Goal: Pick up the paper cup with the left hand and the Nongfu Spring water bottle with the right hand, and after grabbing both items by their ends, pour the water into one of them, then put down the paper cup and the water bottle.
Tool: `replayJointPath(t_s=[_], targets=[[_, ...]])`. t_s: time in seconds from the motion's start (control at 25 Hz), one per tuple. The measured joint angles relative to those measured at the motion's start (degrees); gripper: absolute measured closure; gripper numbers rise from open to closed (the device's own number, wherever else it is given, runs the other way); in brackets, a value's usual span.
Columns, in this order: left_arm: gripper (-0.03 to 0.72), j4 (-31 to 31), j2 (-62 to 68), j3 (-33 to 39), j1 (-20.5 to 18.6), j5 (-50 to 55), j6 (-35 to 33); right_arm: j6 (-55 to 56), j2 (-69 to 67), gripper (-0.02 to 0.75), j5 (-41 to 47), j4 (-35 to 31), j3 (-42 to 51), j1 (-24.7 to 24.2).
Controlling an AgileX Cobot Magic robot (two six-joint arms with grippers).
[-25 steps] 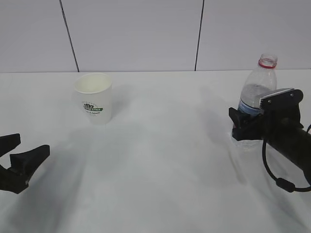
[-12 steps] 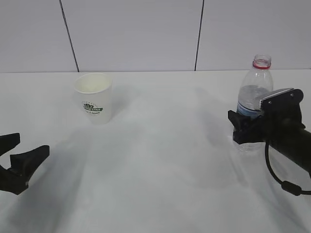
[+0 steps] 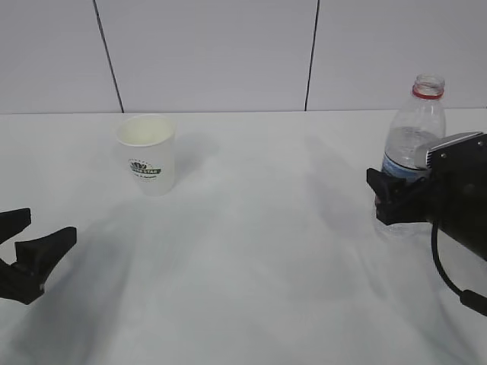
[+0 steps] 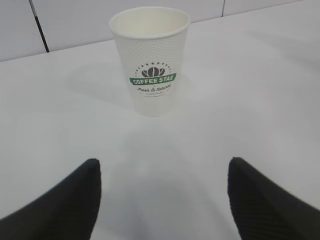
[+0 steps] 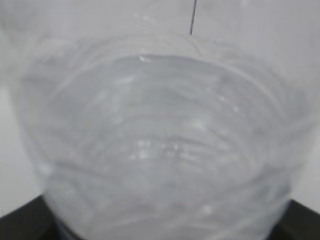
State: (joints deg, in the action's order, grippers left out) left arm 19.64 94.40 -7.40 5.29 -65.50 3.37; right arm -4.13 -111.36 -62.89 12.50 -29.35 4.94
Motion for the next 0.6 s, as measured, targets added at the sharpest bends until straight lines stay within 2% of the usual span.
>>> replayJointPath(t_s=[0.6], targets=[[0.109, -0.9, 0.0, 0.0, 0.0, 0.0, 0.0, 4.1, 9.6, 0.216, 0.3, 1.2, 6.8, 0.0]])
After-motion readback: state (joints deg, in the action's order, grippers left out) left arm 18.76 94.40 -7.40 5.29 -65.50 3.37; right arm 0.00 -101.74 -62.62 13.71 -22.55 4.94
